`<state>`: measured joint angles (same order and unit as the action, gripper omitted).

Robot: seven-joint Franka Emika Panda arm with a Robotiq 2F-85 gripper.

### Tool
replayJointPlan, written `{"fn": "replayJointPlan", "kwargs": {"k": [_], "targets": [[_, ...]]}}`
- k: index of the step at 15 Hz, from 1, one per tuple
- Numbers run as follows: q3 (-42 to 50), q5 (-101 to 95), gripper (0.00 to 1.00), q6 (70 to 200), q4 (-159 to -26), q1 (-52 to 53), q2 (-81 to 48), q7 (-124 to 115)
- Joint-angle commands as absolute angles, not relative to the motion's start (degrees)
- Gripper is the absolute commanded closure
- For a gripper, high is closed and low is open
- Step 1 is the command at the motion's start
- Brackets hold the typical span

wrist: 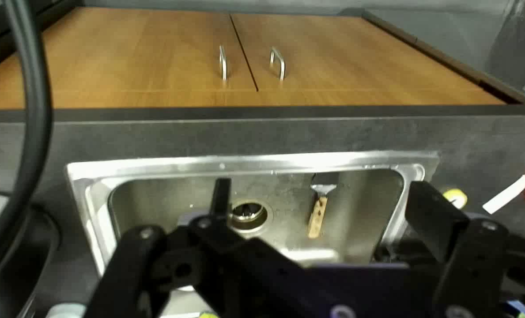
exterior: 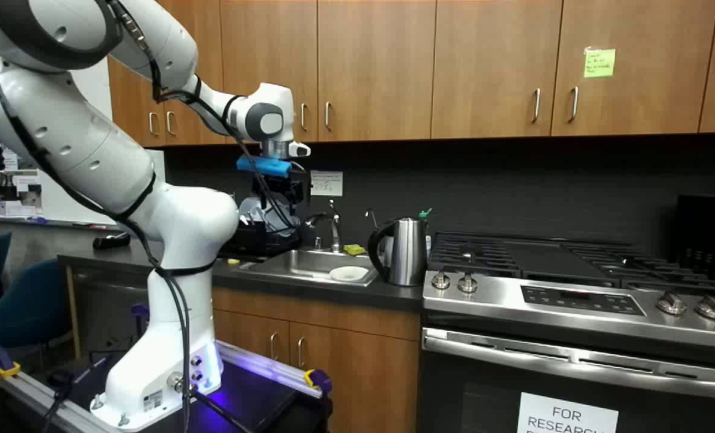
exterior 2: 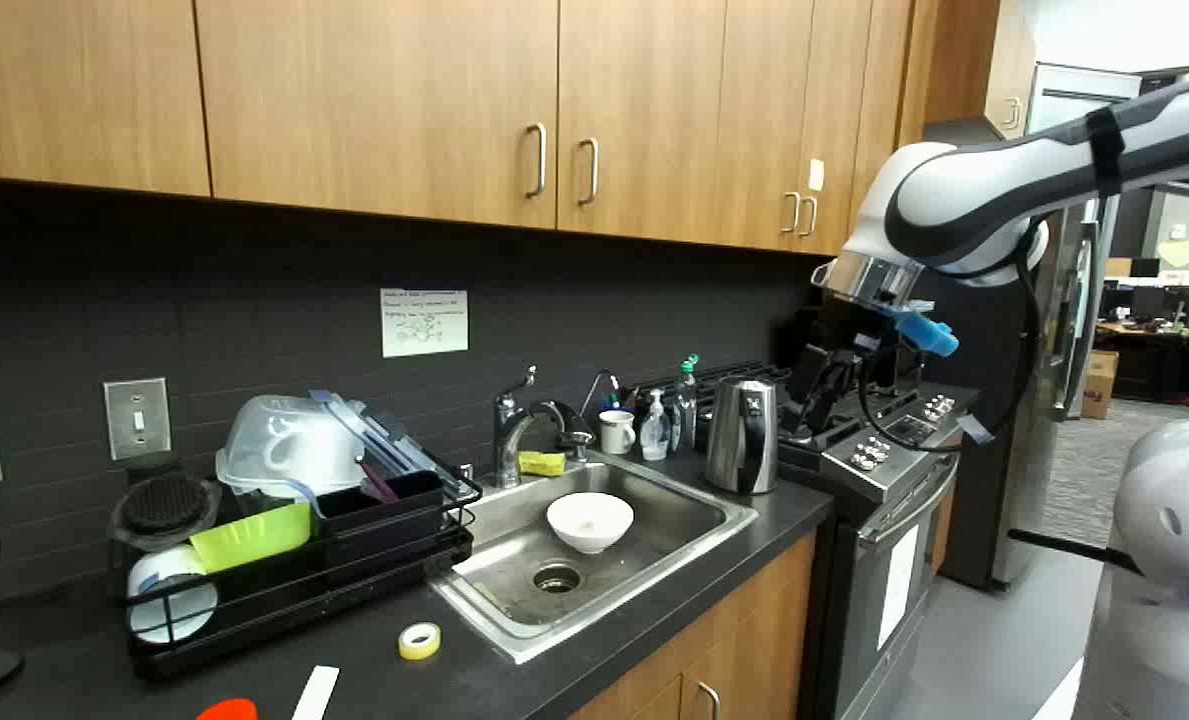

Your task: Press the button on the grey kettle

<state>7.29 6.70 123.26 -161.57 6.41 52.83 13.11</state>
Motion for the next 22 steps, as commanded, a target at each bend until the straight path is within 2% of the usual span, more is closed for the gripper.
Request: {"fn": "replayJointPlan", "kwargs": {"k": [1,22], "targets": [[6.95,7.03,0.0,122.7,-162.57,6.06,52.59,13.34],[6.03,5.49,0.0,122.93,-163.12,5.38,50.91,13.41]]}}
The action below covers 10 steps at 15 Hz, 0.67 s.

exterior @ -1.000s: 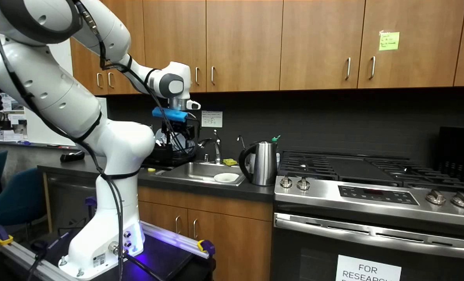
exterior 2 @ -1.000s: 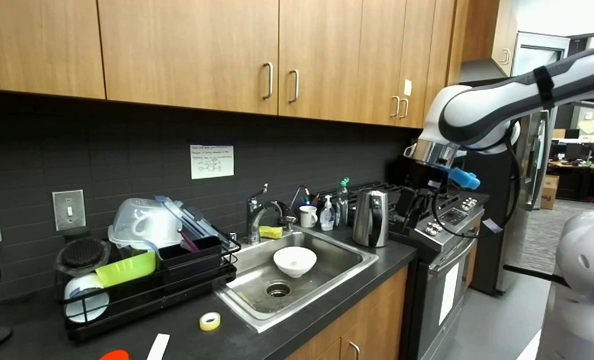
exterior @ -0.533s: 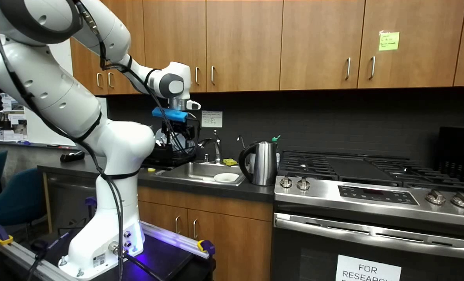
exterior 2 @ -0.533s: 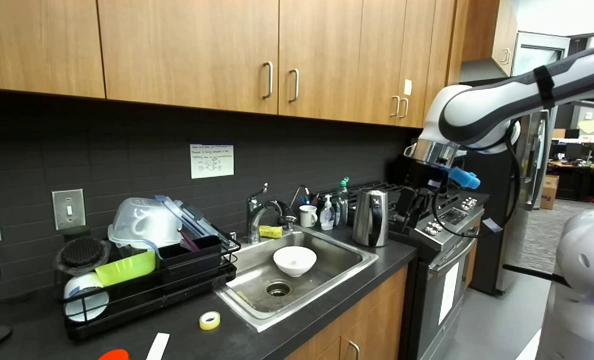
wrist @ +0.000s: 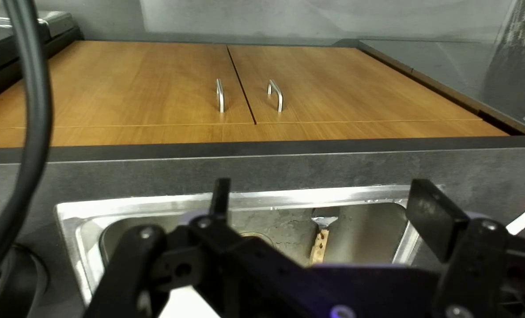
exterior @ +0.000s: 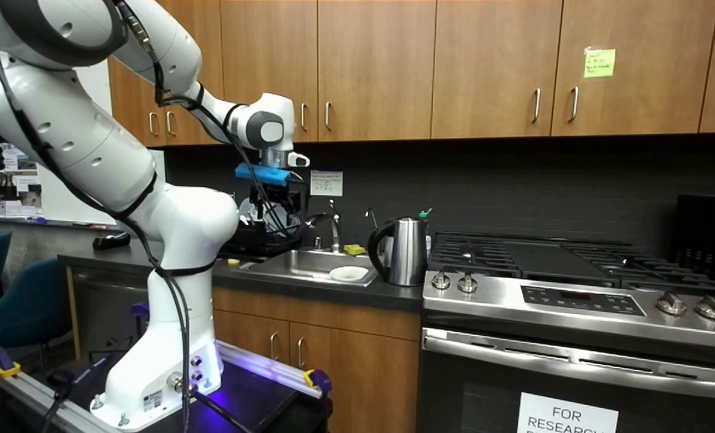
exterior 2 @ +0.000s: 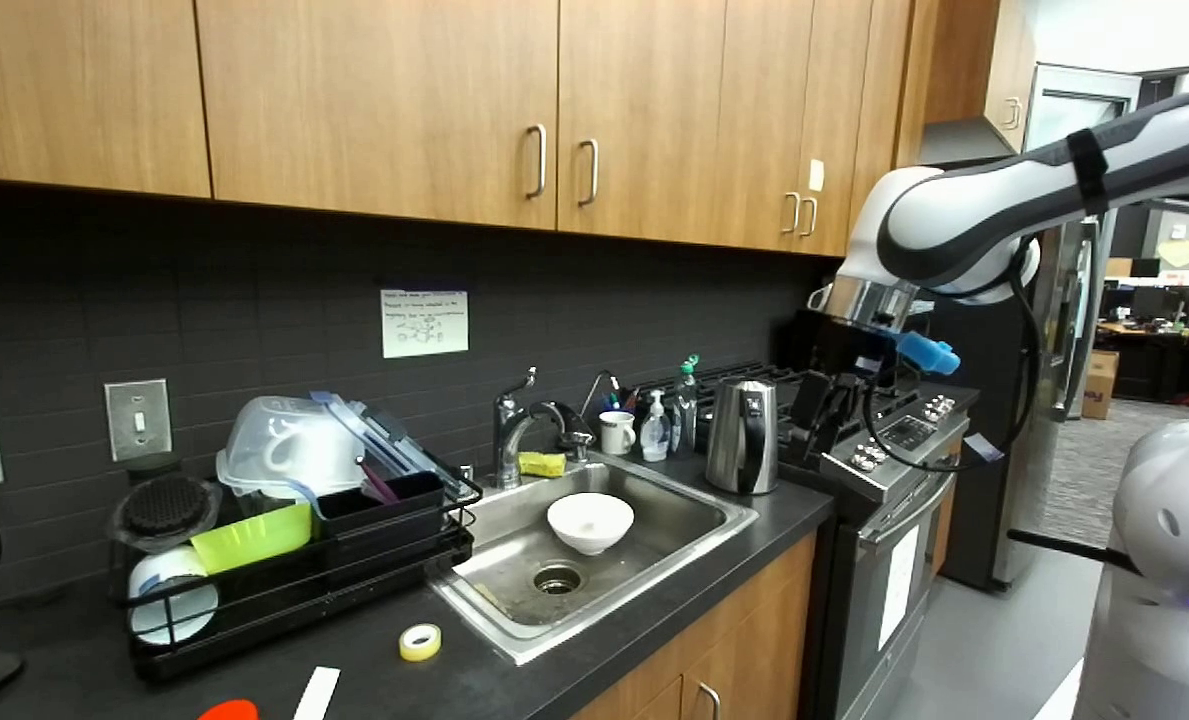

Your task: Press the button on the grey kettle

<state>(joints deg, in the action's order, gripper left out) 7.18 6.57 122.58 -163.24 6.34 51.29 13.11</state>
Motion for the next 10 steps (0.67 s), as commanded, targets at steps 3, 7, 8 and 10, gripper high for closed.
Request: {"fn": "replayJointPlan", "kwargs": {"k": [3,7,8,10], "targets": [[5.91,3.48,0.0,124.31,-161.79,5.23,49.86,14.77],[3.82,-1.97,0.0,129.53,-160.91,2.09,46.92,11.59],[3.04,-3.74,0.0,131.82,-160.89,0.74,45.91,10.11],[1.26,-6.6,0.0,136.83,-160.87,-1.98,43.63,6.39]]}}
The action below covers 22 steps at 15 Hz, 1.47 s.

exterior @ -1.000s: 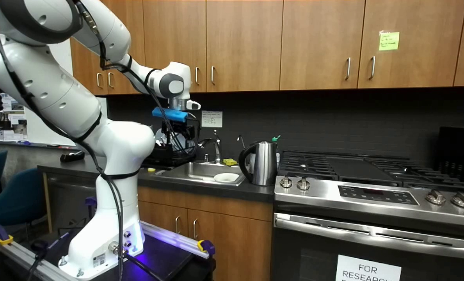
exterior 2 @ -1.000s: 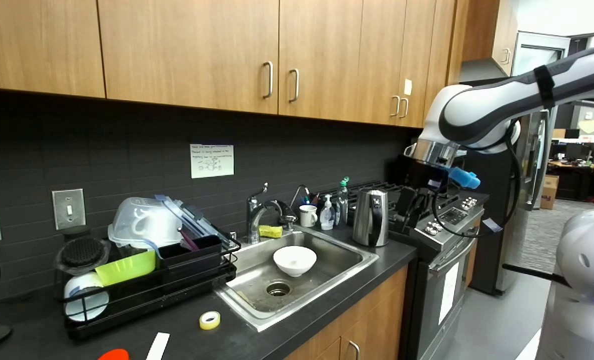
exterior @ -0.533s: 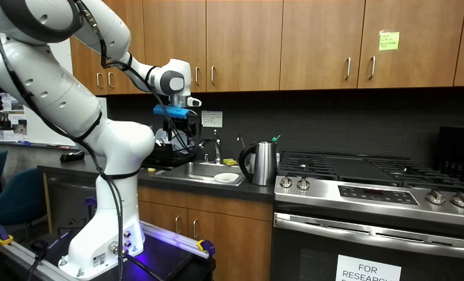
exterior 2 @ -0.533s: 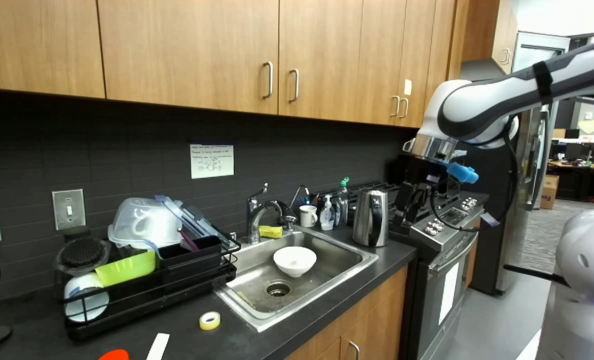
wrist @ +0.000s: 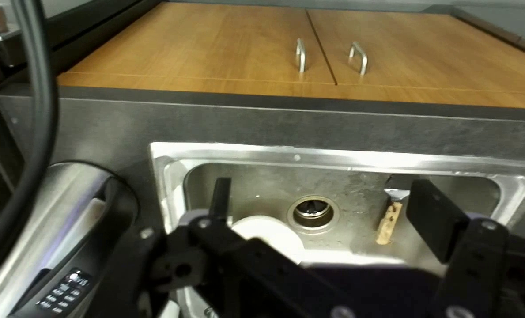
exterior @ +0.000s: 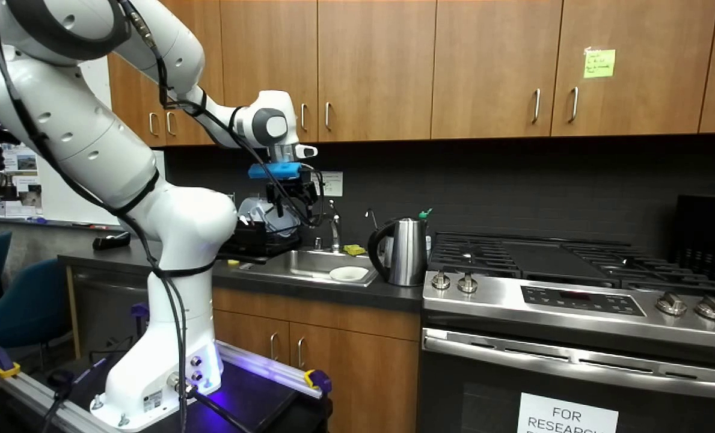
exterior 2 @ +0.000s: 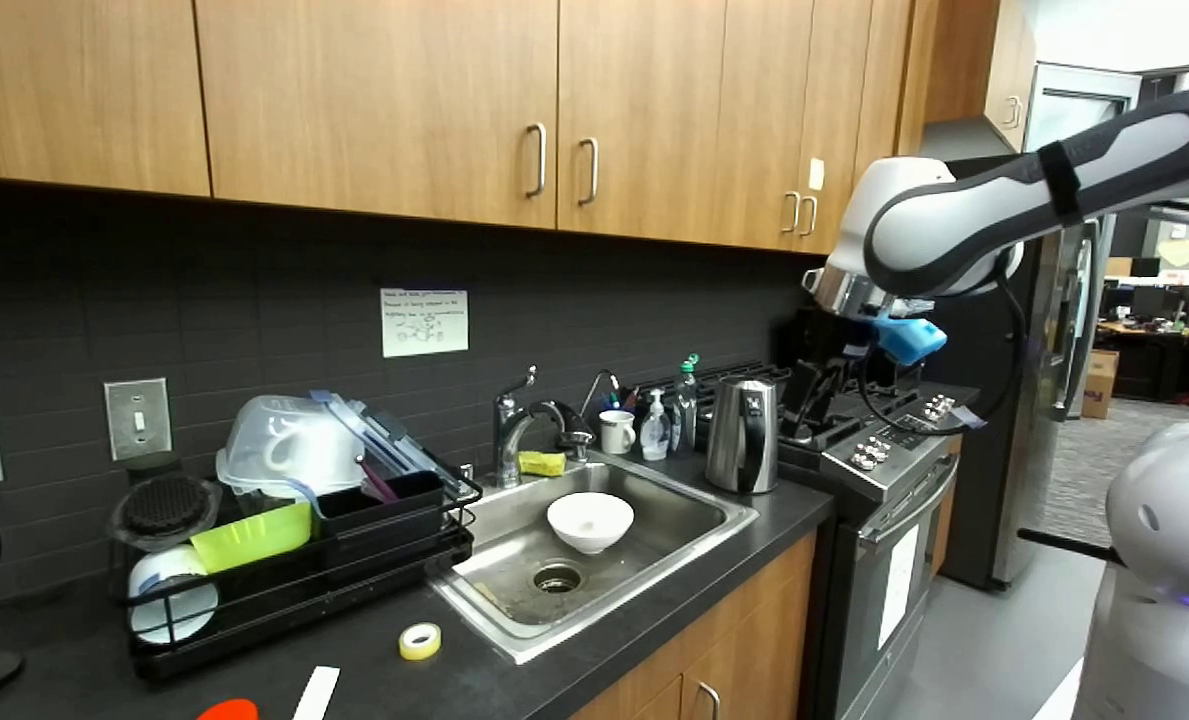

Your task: Press the button on the grey kettle

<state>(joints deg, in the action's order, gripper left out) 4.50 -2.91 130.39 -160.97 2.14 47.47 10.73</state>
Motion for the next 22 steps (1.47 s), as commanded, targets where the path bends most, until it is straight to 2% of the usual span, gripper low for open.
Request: {"fn": "replayJointPlan", "kwargs": {"k": [1,2,3,7,12,16,22], "targets": [[0.19,-7.88,0.05,138.84,-160.86,-3.36,42.71,4.35],[-1.11,-8.98,0.26,140.97,-160.84,-4.66,41.47,1.99],[-2.61,-10.11,0.3,142.98,-160.83,-6.1,40.27,-0.68],[-12.77,-13.49,0.62,151.9,-160.87,-13.59,34.75,-18.28],[-34.2,-13.18,0.99,154.71,-158.62,-28.58,31.89,-41.11],[-47.2,-15.11,1.0,151.83,-155.96,-38.46,32.81,-57.81],[-46.39,-25.36,1.0,144.62,-154.91,-40.35,33.53,-73.43]]}}
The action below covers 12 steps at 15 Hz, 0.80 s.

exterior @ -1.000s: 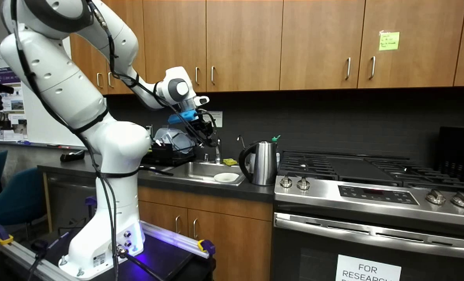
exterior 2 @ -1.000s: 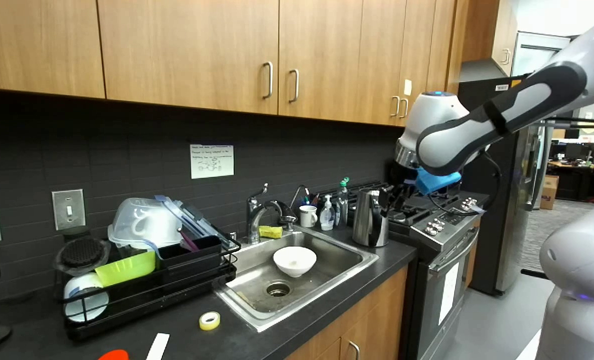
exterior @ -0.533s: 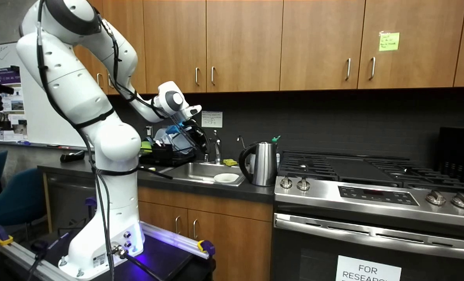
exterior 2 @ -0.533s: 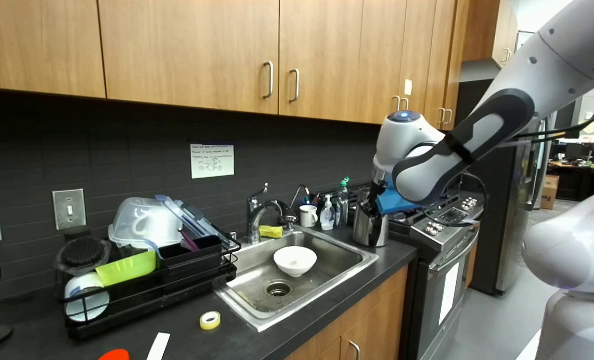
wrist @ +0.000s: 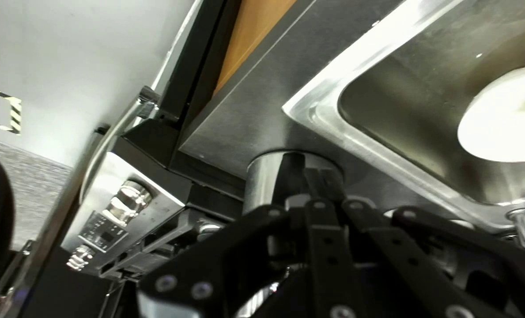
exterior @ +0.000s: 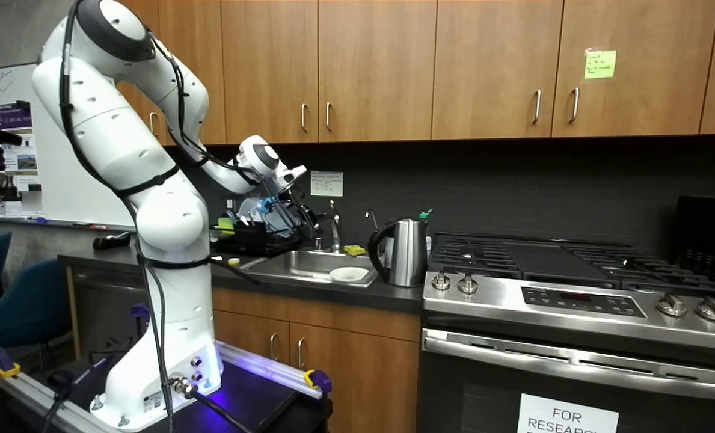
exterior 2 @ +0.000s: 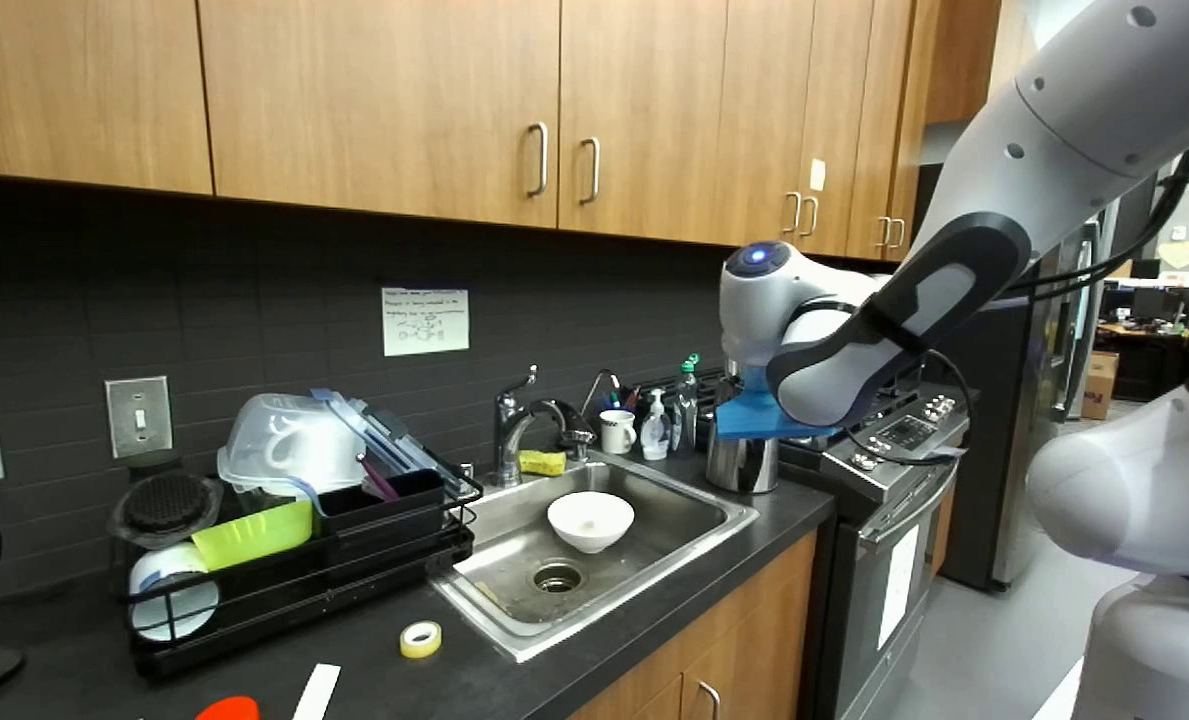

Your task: Press the button on the grey kettle

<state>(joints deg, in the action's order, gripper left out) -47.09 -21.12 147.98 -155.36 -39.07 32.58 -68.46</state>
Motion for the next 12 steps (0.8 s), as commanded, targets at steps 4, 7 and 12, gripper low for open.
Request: {"fn": "replayJointPlan", "kwargs": {"k": [4,7,12], "targets": [[-40.94,-31.34,1.0,143.66,-155.55,-38.7,33.57,-75.95],[-37.36,-37.14,1.0,144.56,-155.44,-37.46,33.3,-76.93],[-29.74,-50.97,1.0,149.69,-155.55,-32.15,31.83,-79.33]]}}
